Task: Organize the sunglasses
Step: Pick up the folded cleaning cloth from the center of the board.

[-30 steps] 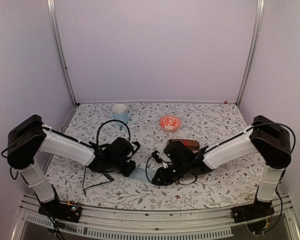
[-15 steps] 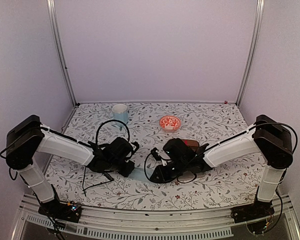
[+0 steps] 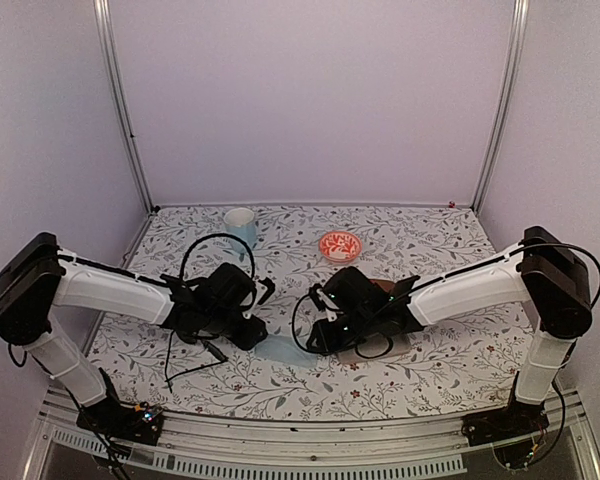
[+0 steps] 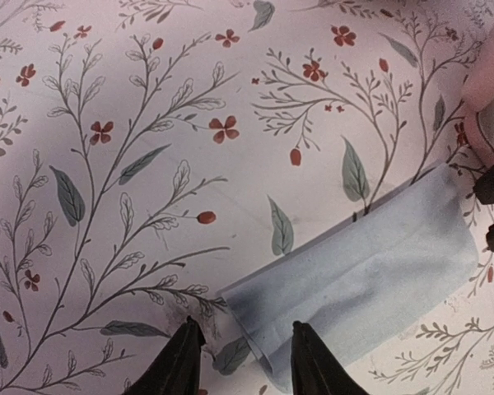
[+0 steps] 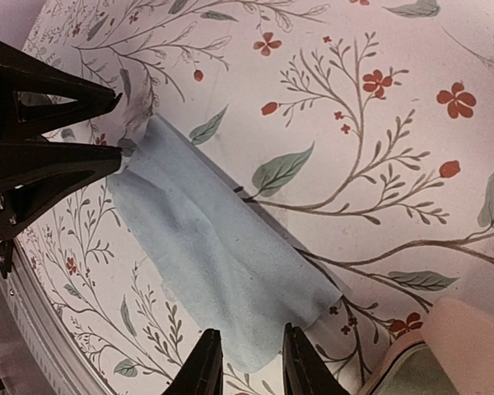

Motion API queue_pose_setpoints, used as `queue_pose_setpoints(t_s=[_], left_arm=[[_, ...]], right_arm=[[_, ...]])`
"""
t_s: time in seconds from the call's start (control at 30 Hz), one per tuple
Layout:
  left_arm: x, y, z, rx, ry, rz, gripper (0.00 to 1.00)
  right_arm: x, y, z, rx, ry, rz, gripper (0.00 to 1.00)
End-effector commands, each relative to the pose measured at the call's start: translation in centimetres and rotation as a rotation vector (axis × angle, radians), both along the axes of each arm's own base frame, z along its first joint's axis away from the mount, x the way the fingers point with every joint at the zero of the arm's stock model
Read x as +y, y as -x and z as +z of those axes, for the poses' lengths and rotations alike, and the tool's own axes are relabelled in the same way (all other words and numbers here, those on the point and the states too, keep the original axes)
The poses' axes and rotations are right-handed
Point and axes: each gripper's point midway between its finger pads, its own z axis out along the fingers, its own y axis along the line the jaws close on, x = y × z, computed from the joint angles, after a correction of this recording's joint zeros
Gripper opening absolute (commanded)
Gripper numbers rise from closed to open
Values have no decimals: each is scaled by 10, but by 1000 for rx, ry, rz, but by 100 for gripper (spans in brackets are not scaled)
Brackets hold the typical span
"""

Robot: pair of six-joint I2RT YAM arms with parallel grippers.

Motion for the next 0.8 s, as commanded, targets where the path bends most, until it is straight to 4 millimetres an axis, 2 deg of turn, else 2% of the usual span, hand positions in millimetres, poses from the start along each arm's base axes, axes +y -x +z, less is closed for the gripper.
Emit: queue_pose_setpoints(t_s=[0.0, 0.3, 0.6, 0.77], left_arm=[[-5, 1, 6, 47, 83, -44, 39], [-9, -3, 7, 72, 131, -61, 39], [-14, -4, 2, 158, 223, -102, 40], [-13, -6, -5, 172, 222, -105, 40]], right_arm=[[-9, -7, -2, -17, 72, -42, 27], [-22, -8, -17, 12, 129, -71, 29], [-35, -16, -29, 31, 163, -119, 30], [-34, -21, -32, 34, 158, -136, 31]])
